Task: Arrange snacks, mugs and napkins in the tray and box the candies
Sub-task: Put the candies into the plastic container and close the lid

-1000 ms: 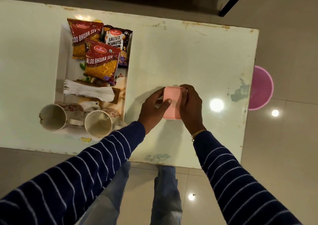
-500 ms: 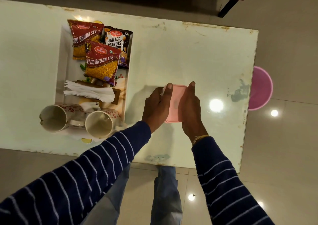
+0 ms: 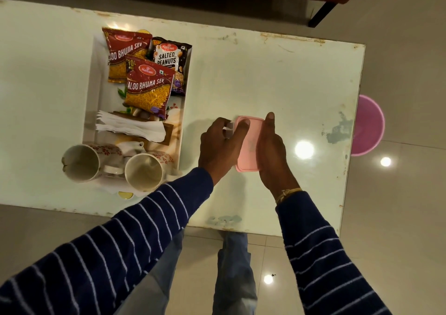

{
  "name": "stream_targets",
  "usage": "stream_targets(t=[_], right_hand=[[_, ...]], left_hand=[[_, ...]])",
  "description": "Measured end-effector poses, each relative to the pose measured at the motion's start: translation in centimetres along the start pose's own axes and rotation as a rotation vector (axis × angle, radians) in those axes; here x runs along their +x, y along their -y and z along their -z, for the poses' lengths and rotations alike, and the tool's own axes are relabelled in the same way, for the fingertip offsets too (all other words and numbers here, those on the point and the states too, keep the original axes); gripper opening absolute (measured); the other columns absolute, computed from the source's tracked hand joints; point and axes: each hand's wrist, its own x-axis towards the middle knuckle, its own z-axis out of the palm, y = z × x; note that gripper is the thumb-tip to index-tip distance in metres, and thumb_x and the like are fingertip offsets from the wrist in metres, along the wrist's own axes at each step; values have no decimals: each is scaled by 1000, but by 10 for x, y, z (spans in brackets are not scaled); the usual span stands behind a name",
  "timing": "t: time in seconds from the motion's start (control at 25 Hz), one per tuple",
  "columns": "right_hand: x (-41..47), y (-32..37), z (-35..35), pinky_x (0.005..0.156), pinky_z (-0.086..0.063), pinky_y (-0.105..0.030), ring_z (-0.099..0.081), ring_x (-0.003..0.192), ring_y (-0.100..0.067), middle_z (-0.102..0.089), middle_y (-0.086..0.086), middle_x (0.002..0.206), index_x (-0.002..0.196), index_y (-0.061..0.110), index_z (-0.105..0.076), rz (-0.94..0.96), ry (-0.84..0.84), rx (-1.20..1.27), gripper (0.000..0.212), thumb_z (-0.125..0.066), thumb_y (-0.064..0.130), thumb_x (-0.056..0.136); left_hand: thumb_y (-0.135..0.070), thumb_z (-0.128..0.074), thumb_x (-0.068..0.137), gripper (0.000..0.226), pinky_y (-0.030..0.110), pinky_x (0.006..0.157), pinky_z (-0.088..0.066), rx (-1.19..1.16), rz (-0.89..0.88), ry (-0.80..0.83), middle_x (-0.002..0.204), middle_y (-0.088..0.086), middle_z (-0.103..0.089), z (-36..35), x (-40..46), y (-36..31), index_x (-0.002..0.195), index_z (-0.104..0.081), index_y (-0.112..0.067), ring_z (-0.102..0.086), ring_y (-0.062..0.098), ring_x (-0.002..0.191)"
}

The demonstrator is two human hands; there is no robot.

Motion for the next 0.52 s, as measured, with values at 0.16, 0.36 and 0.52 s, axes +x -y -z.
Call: stream_targets(t=[0.16, 0.36, 0.52], right_hand=[[-19, -27, 14, 93, -44, -17, -52, 125, -5, -51, 10, 142, 137, 34, -48, 663, -24, -154, 53, -38, 64, 94], [-23, -67, 23, 112, -40, -47, -47, 137, -30, -51, -8, 147, 139, 19, -45, 1192, -203, -889, 70, -73, 50, 83], [-18, -70, 28, 105, -45, -44, -57, 125, -32, -62, -13, 134, 133, 17, -50, 1386, -298, -868, 51, -72, 32, 89]], left_hand=[[-59, -55, 90, 46, 31, 57, -58, -127, 279, -88, 96, 0, -65, 10, 10, -11, 104, -62, -15, -61, 18, 83], [-57, -58, 91, 38, 46, 68, -64, -190, 386, 29, 104, 4, -66, 18, 14, -22, 108, -56, -23, -67, 26, 87], [-56, -56, 93, 37, 39, 65, -62, -203, 393, 148, 111, 6, -66, 20, 7, -30, 113, -55, -25, -66, 25, 88]])
